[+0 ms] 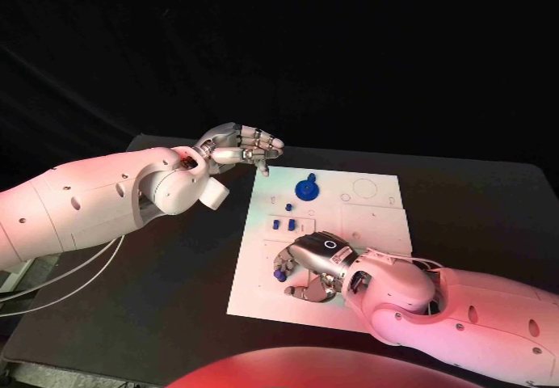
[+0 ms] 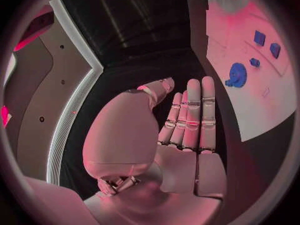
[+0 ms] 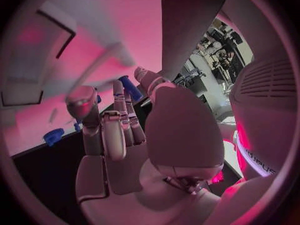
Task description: Assemble the parts on the task board
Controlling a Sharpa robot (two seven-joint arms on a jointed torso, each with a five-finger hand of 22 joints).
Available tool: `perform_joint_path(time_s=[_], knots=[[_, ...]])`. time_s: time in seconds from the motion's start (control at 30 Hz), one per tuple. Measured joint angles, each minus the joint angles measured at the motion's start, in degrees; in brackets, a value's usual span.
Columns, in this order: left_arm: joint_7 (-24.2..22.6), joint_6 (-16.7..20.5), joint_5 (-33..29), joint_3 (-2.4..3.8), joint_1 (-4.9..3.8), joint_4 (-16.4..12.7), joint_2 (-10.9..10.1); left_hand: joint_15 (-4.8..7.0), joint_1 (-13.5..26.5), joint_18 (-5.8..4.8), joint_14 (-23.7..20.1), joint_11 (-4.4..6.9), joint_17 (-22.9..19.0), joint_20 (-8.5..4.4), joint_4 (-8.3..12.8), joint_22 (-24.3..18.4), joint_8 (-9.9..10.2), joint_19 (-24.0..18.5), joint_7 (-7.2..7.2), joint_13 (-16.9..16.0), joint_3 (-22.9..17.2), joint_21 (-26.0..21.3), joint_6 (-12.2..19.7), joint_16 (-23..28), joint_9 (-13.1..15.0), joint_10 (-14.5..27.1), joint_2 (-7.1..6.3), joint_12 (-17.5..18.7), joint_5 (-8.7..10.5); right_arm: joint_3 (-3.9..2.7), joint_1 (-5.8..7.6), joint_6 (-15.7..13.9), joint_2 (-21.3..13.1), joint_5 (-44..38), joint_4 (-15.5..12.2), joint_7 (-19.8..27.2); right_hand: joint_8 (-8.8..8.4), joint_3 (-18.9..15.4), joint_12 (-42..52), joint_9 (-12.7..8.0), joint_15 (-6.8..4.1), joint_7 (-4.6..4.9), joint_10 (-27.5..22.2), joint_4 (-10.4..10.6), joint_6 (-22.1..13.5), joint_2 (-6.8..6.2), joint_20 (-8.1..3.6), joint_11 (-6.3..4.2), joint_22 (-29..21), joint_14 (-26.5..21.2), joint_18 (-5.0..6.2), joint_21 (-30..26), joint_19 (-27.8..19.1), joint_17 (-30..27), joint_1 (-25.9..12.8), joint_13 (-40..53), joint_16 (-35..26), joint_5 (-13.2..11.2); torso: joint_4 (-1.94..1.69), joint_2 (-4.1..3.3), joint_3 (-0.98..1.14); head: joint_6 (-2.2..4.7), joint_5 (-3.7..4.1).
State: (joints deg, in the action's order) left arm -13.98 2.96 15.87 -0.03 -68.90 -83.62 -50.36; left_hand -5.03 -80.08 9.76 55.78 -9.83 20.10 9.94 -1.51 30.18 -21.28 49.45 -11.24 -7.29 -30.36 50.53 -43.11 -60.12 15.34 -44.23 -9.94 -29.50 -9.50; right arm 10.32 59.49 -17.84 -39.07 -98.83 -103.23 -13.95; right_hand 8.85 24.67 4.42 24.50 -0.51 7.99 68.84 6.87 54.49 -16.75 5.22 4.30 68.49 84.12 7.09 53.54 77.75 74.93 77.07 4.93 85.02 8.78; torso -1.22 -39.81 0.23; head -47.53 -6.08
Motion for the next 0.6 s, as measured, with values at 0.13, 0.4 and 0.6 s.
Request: perform_joint_path(time_s=[0.13,0.4,0.6], knots=[[0.01,0.0,0.0,0.0,0.0,-0.05,-0.04,0.0,0.0,0.0,0.0,0.0,-0.01,0.0,0.0,0.0,0.0,0.0,0.0,0.0,0.0,0.0,0.0,0.0,0.0,0.0,0.0,0.0,0.0,0.01,-0.03,-0.96,-0.73,-0.21,-0.77,0.04,-1.18,-1.66,0.87,-0.64,0.0,-0.19,-0.88,0.04,-1.59,0.03,0.0,-0.08,0.0,0.0,0.0,0.0,0.0,0.0,0.03,0.22,0.0,0.43,-0.01,-0.01,0.01,0.08,0.01],[0.03,0.0,0.0,0.0,0.0,0.04,-0.06,0.0,0.0,0.0,0.0,0.0,-0.01,0.21,0.0,0.0,-0.25,-0.22,0.0,0.0,0.0,0.0,0.0,0.0,0.0,0.0,0.0,0.0,0.0,-0.48,0.49,-6.28,-4.23,-0.19,-4.26,0.68,-2.44,-5.68,3.95,-1.34,0.0,-0.46,-0.88,1.23,-2.91,1.61,0.0,-0.08,0.42,0.0,0.0,0.0,0.0,-0.01,1.61,1.41,0.0,0.69,0.02,0.02,0.04,0.32,0.25],[0.06,-0.02,0.0,-0.03,0.01,0.16,0.0,0.0,0.0,0.0,0.0,0.21,0.0,0.21,0.0,0.0,-0.25,-0.22,0.0,0.0,0.0,0.0,0.0,0.0,0.0,0.2,0.0,0.0,0.0,-1.07,4.54,-9.77,-10.27,4.06,-6.68,1.72,-2.41,-6.85,6.41,-1.4,0.0,-0.21,0.63,2.41,-2.02,2.59,-0.43,-0.91,0.82,0.0,0.0,0.49,0.43,-0.01,2.59,2.4,0.0,0.99,0.02,0.09,-0.02,0.72,0.93]])
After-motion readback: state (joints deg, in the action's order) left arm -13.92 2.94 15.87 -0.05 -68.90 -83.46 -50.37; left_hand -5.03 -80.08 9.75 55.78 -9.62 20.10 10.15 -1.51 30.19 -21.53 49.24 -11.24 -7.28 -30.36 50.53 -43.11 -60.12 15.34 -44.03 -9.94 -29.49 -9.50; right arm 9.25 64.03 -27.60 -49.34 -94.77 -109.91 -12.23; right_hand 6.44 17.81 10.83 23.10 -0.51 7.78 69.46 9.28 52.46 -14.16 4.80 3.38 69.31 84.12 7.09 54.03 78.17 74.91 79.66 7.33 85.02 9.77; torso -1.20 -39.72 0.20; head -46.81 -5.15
